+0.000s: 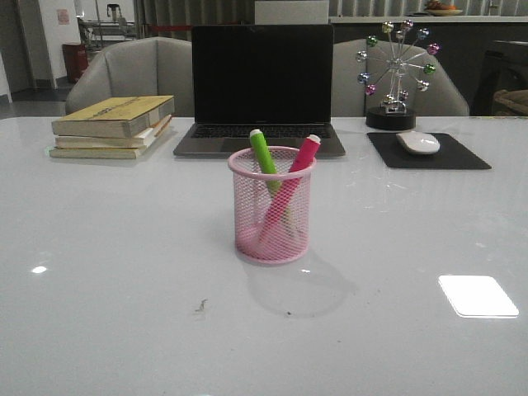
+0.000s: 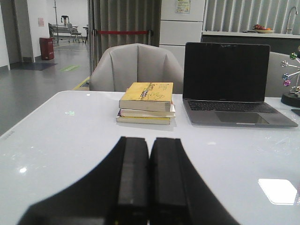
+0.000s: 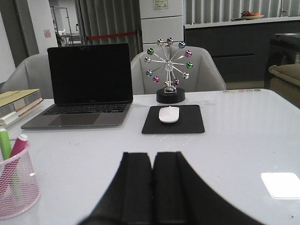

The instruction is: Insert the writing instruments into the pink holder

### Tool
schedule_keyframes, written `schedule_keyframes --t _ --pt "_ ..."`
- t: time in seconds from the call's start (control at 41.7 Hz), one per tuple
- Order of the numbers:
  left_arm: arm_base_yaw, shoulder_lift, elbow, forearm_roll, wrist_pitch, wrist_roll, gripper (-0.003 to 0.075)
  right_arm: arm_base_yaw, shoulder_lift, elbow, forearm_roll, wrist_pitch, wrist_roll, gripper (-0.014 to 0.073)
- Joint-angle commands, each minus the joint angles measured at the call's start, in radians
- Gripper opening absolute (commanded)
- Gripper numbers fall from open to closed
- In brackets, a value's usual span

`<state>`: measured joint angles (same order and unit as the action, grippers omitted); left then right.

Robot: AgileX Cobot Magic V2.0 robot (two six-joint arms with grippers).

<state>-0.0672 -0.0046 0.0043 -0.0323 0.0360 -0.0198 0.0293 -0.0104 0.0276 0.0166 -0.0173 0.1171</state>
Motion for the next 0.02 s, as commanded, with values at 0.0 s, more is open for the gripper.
schedule_keyframes --t 0.0 --pt "-0.001 -0.02 0.006 -0.005 -0.089 -0.001 0.0101 -0.005 -0.019 -0.005 0.005 -0.097 -0.003 0.0066"
